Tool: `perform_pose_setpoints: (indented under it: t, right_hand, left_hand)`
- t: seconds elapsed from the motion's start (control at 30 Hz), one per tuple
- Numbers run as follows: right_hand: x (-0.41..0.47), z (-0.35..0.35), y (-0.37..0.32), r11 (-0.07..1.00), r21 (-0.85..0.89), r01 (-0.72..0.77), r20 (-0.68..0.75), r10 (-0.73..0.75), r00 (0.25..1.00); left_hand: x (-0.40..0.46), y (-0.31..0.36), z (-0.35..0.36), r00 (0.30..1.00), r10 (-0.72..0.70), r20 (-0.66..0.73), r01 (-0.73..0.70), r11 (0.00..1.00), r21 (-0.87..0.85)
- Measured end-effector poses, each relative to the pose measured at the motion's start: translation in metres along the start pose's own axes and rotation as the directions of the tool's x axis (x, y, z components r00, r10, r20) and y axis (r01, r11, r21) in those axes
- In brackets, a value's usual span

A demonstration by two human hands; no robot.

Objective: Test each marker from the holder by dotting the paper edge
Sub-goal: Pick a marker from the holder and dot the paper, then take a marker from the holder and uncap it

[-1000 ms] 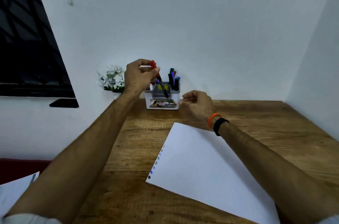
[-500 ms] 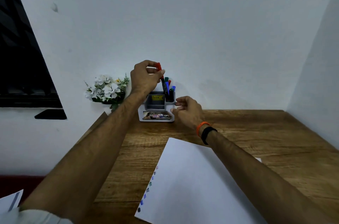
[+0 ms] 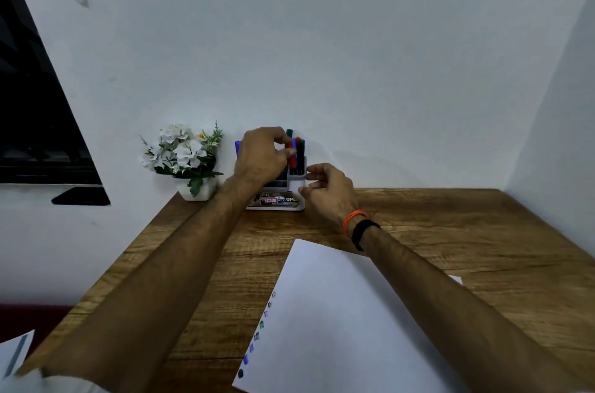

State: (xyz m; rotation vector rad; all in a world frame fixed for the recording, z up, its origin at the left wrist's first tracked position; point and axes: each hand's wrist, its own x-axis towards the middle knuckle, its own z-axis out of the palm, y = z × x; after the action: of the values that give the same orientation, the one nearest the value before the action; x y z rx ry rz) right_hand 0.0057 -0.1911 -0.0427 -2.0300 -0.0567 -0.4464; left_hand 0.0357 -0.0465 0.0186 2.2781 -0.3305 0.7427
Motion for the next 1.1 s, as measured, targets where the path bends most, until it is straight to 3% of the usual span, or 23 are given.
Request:
perform_pose_setpoints:
  t: [0.13, 0.33, 0.5, 0.67, 1.1]
  right_hand:
    - [0.000, 0.003, 0.001, 1.000, -0.018, 0.000, -0.003, 0.000, 1.000]
    - [0.000, 0.002, -0.005, 0.998, -0.045, 0.037, 0.016, -0.036, 0.999]
    - [0.001, 0.002, -0.008, 0.983, -0.158, 0.091, 0.019, -0.089, 0.996]
    - [0.003, 0.005, -0.004, 0.983, -0.159, 0.096, 0.013, -0.095, 0.995]
    - [0.009, 0.010, 0.008, 0.979, -0.147, 0.139, 0.021, -0.137, 0.990]
  left_hand:
    - [-0.005, -0.011, 0.000, 0.994, -0.005, 0.106, -0.005, 0.996, 0.094]
    - [-0.001, -0.010, -0.010, 0.984, -0.010, 0.175, -0.007, 0.995, 0.096]
    - [0.010, -0.011, -0.017, 0.992, -0.030, 0.124, 0.020, 0.997, 0.079]
    - [0.035, -0.006, -0.021, 0.996, -0.025, 0.081, 0.022, 0.999, 0.043]
    - [0.065, 0.000, 0.007, 0.965, 0.084, 0.247, -0.177, 0.908, 0.381]
